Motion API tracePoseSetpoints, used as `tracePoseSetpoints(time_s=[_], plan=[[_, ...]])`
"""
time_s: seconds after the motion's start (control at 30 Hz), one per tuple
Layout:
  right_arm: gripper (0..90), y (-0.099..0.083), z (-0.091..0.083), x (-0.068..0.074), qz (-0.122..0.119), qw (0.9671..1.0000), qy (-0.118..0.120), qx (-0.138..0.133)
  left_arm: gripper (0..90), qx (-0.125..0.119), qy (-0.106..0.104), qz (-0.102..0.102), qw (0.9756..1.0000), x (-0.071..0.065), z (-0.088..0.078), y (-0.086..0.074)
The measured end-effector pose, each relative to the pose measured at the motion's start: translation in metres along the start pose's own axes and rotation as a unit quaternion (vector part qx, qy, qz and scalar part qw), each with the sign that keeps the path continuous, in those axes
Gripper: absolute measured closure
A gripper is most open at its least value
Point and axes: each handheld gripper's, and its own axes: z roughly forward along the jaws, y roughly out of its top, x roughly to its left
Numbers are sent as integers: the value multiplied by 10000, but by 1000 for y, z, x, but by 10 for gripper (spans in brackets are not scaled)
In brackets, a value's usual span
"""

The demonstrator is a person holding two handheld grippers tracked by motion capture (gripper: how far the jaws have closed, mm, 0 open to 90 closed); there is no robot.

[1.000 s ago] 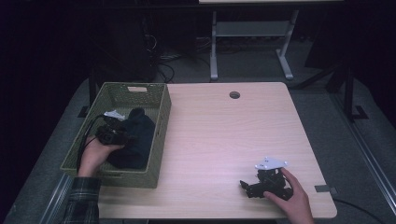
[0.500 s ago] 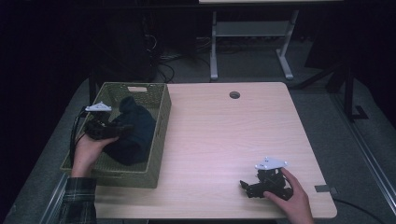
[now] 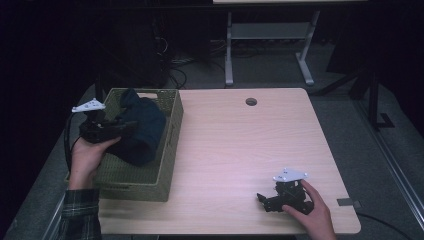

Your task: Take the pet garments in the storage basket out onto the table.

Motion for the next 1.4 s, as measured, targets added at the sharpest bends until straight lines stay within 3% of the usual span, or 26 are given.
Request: tracePoseSetpoints(time_s=[0.3, 0.67, 1.1, 1.4], plan=[[0, 0, 0, 0, -2, 10000, 2, -1, 665, -169, -168, 64, 9997, -11, -3, 13], [0, 0, 0, 0, 13, 10000, 13, 7, 665, -249, -520, 263, 9980, -34, 8, 29], [0, 0, 0, 0, 21, 10000, 16, 7, 665, -328, -828, 510, 9947, -62, 20, 45], [0, 0, 0, 0, 8, 10000, 12, -3, 665, -286, -1064, 692, 9915, -83, 38, 54]])
